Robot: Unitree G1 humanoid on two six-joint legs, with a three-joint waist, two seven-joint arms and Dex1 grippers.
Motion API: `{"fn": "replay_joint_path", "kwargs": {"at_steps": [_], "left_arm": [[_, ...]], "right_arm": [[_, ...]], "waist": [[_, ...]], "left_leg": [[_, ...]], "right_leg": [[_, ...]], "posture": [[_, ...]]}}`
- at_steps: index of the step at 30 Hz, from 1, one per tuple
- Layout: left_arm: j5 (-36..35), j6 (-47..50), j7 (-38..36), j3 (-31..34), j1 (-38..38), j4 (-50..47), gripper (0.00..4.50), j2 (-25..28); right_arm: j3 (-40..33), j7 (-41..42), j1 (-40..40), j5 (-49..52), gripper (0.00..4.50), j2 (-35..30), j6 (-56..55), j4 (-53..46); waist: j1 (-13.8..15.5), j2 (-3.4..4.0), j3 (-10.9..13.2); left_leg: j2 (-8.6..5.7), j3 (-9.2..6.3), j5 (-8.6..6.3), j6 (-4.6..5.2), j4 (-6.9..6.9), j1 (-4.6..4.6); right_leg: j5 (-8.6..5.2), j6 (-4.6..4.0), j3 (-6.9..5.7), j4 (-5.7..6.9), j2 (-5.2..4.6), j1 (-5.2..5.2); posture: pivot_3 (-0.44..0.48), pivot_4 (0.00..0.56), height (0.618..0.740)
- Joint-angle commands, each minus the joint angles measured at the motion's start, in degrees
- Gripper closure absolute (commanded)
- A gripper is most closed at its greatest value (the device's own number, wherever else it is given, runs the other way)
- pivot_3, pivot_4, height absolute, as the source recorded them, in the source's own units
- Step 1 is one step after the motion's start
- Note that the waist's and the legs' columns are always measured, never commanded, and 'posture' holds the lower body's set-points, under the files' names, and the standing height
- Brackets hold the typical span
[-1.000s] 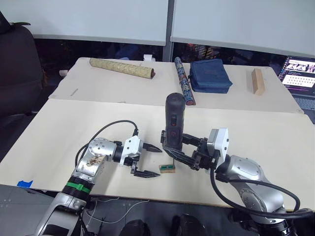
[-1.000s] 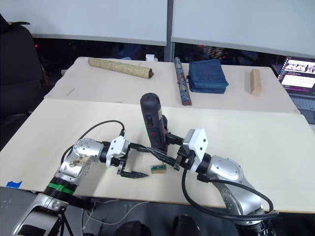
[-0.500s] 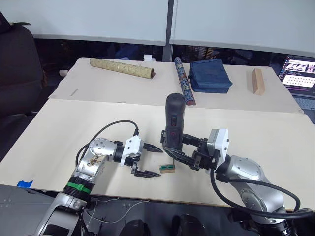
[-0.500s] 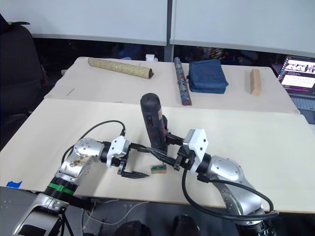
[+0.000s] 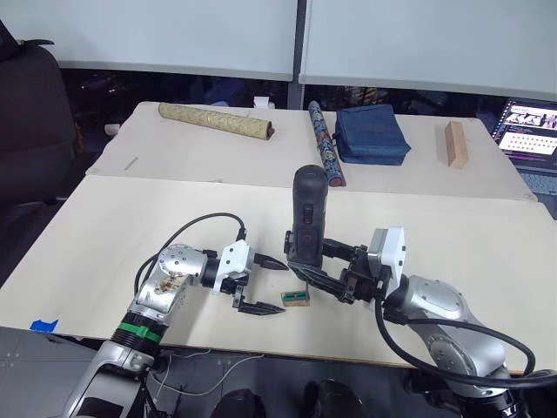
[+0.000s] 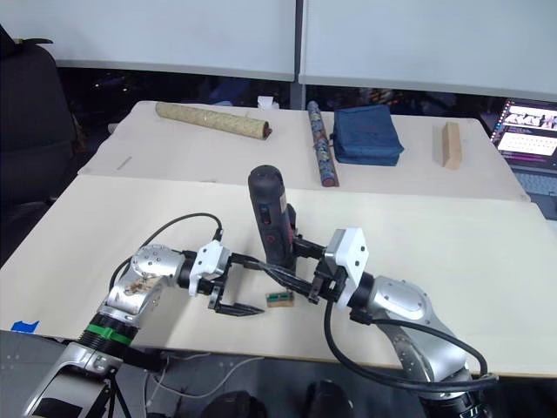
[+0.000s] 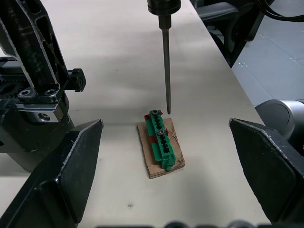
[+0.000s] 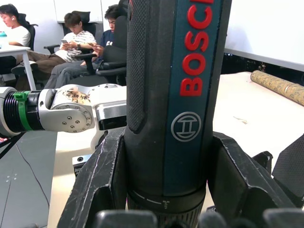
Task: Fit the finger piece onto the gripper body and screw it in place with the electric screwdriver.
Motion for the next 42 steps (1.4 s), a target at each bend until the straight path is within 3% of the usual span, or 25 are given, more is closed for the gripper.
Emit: {"fn": "replay_joint_path", "kwargs": {"at_steps": [1, 10, 42], "left_arm": [[0.0, -0.7, 0.0, 0.1, -0.8, -0.9, 0.00, -0.2], [0.2, -1.2, -0.1, -0.1, -0.8, -0.2, 0.00, -0.3], [0.0, -1.7, 0.0, 0.2, -1.1, 0.3, 0.00, -0.2]], "right_arm": [[-2.4, -0.4, -1.8, 2.7, 2.56, 0.3, -0.8, -3.9], [-1.6, -0.9, -5.2, 1.2, 2.56, 1.0, -1.5, -1.3], [-1.5, -0.2, -3.0, 0.4, 2.56, 0.1, -1.7, -1.7]], "waist": [[0.0, 0.00, 0.0], [0.0, 0.00, 0.0], [0.1, 0.00, 0.0]], "left_leg": [[0.00, 0.00, 0.00, 0.00, 0.00, 0.00], [0.00, 0.00, 0.00, 0.00, 0.00, 0.01], [0.00, 0.00, 0.00, 0.00, 0.00, 0.00]], "right_leg": [[0.00, 0.00, 0.00, 0.00, 0.00, 0.00], [0.00, 0.00, 0.00, 0.00, 0.00, 0.00], [0.00, 0.00, 0.00, 0.00, 0.00, 0.00]], "posture": [[0.000, 0.150, 0.740], [0.000, 0.150, 0.740], [0.000, 0.150, 0.740]]}}
